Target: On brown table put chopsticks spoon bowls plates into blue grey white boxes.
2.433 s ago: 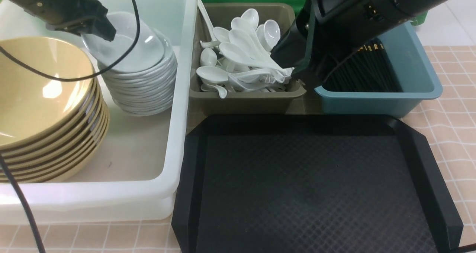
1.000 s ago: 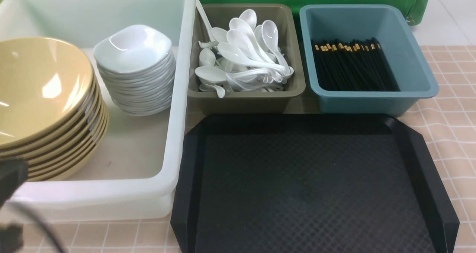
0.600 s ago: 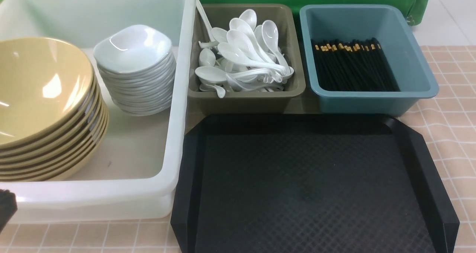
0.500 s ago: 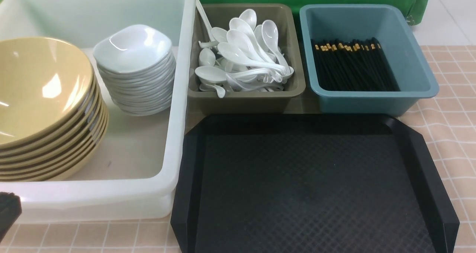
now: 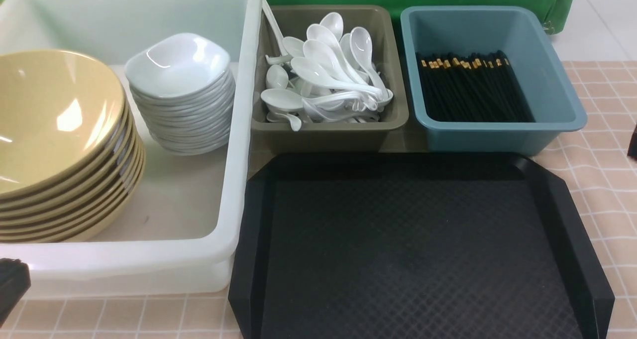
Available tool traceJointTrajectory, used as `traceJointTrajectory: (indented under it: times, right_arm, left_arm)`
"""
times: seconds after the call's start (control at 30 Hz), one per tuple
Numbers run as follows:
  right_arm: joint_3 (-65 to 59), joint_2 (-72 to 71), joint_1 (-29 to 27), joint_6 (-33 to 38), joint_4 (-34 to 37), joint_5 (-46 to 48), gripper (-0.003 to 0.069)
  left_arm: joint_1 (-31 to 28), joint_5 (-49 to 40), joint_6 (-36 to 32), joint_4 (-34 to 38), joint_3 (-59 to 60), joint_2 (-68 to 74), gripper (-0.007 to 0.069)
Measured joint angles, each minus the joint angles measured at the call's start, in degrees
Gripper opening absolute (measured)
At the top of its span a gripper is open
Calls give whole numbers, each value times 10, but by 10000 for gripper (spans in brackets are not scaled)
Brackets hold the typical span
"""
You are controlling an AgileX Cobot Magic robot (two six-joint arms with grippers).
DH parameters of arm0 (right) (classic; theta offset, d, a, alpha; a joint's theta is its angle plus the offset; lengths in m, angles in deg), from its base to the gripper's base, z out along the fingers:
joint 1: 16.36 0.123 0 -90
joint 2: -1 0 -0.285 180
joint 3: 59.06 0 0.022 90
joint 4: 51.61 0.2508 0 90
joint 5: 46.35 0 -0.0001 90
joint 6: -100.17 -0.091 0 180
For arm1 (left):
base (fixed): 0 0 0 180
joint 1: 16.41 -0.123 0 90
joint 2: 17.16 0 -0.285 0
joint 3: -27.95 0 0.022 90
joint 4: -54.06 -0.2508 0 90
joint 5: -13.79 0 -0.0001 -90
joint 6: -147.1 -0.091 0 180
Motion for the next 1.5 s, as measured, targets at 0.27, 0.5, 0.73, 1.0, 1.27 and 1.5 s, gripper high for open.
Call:
traceJointTrajectory:
  times: [0.27,0.5,0.73,1.0,1.27,1.5]
  right_arm:
    - [-167,-115,-112,-55,-3,-121,89]
    - [-313,-239,-284,-179,-35,-147,36]
    - [-426,-307,-383,-210,-63,-147,36]
    - [-436,-316,-385,-192,-66,-84,36]
    - [-435,-316,-385,-180,-67,-74,36]
    - [-435,-316,-385,-180,-67,-73,36]
  left_arm:
    - [0,0,0,1,0,0,2]
    - [0,0,0,1,0,0,2]
    - [0,-1,0,1,0,0,2]
    - [0,-1,0,2,0,0,2]
    - [0,-1,0,2,0,0,2]
    - [0,-1,0,2,0,0,2]
